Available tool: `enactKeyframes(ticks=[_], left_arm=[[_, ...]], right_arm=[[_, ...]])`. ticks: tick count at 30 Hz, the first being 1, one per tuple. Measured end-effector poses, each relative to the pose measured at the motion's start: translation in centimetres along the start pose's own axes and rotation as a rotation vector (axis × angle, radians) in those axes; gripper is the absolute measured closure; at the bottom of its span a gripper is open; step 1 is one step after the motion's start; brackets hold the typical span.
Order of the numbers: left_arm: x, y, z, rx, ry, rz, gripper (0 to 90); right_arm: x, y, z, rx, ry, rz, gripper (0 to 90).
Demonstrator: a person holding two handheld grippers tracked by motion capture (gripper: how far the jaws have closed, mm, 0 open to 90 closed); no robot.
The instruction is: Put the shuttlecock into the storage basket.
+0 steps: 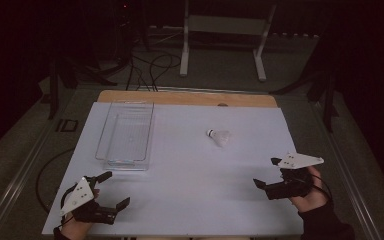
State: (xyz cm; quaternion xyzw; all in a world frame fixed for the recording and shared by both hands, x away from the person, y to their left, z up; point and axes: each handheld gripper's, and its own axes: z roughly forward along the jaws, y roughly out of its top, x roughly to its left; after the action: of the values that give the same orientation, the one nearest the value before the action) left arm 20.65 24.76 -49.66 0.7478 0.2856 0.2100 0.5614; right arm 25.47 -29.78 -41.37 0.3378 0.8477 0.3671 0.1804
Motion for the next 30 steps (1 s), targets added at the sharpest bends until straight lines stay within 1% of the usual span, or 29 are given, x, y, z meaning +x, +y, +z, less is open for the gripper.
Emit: enactKeyframes(ticks=[1,2,4,5,6,7,8,9,10,11,12,14,15,16,18,20,21,24,25,26,27,28,29,30], left_arm=[[0.0,0.0,0.0,0.000,0.000,0.000,0.1],[0.0,0.0,0.0,-0.004,-0.002,-0.004,0.1],[0.0,0.0,0.0,-0.004,-0.002,-0.004,0.1],[0.0,0.0,0.0,-0.007,-0.004,-0.004,0.1],[0.0,0.0,0.0,-0.007,-0.004,-0.004,0.1],[0.0,0.0,0.0,-0.005,-0.005,-0.002,0.1],[0.0,0.0,0.0,-0.005,-0.005,-0.002,0.1],[0.0,0.0,0.0,-0.004,-0.005,-0.001,0.1],[0.0,0.0,0.0,-0.004,-0.007,-0.002,0.1],[0.0,0.0,0.0,-0.005,-0.008,-0.003,0.1],[-0.1,0.0,0.0,-0.005,-0.011,-0.004,0.1],[-0.1,0.0,0.1,-0.004,-0.013,-0.003,0.1],[-0.1,0.0,0.1,-0.002,-0.012,0.001,0.1],[-0.1,0.0,0.1,-0.002,-0.012,0.001,0.1],[-0.1,0.0,0.1,-0.001,-0.012,0.003,0.1],[-0.2,0.0,0.1,-0.001,-0.012,0.004,0.1],[-0.1,0.0,0.2,0.002,-0.012,0.004,0.1],[-0.1,0.0,0.2,0.003,-0.015,0.005,0.1],[-0.2,0.0,0.2,0.005,-0.019,0.004,0.1],[-0.2,0.0,0.2,0.005,-0.019,0.004,0.1],[-0.2,0.0,0.3,0.006,-0.027,0.003,0.1],[-0.2,0.0,0.3,0.006,-0.027,0.003,0.1],[-0.2,0.0,0.3,0.009,-0.031,0.005,0.1],[-0.2,0.0,0.3,0.009,-0.031,0.005,0.1]], right_arm=[[-0.1,0.1,0.1,0.012,0.001,0.006,8.7],[-0.2,0.2,0.2,0.031,0.012,0.008,8.7],[-0.3,0.3,0.2,0.036,0.015,0.010,8.7],[-0.5,0.4,0.3,0.064,0.035,0.027,8.7],[-0.5,0.4,0.3,0.064,0.035,0.027,8.7],[-0.8,0.5,0.4,0.091,0.054,0.037,8.7],[-0.8,0.5,0.4,0.091,0.054,0.037,8.7],[-1.0,0.6,0.5,0.138,0.065,0.041,8.7],[-1.0,0.6,0.5,0.138,0.065,0.041,8.7],[-1.1,0.7,0.5,0.155,0.066,0.049,8.6],[-1.4,0.8,0.5,0.186,0.096,0.060,8.0],[-1.4,0.9,0.4,0.193,0.094,0.062,8.0],[-1.6,1.0,0.4,0.213,0.108,0.065,8.0],[-1.7,1.1,0.4,0.217,0.097,0.069,7.9],[-1.7,1.2,0.4,0.225,0.097,0.067,8.0],[-1.9,1.3,0.6,0.253,0.108,0.085,7.9],[-2.0,1.3,0.8,0.263,0.111,0.080,7.9],[-2.0,1.3,0.9,0.271,0.119,0.092,7.9],[-2.0,1.3,1.2,0.288,0.119,0.095,7.9],[-2.0,1.3,1.2,0.288,0.119,0.095,7.9],[-1.9,1.2,1.6,0.326,0.118,0.090,7.9],[-1.9,1.2,1.6,0.326,0.118,0.090,7.9],[-1.7,1.2,2.1,0.360,0.095,0.083,8.0],[-1.7,1.2,2.1,0.360,0.095,0.083,8.0]])
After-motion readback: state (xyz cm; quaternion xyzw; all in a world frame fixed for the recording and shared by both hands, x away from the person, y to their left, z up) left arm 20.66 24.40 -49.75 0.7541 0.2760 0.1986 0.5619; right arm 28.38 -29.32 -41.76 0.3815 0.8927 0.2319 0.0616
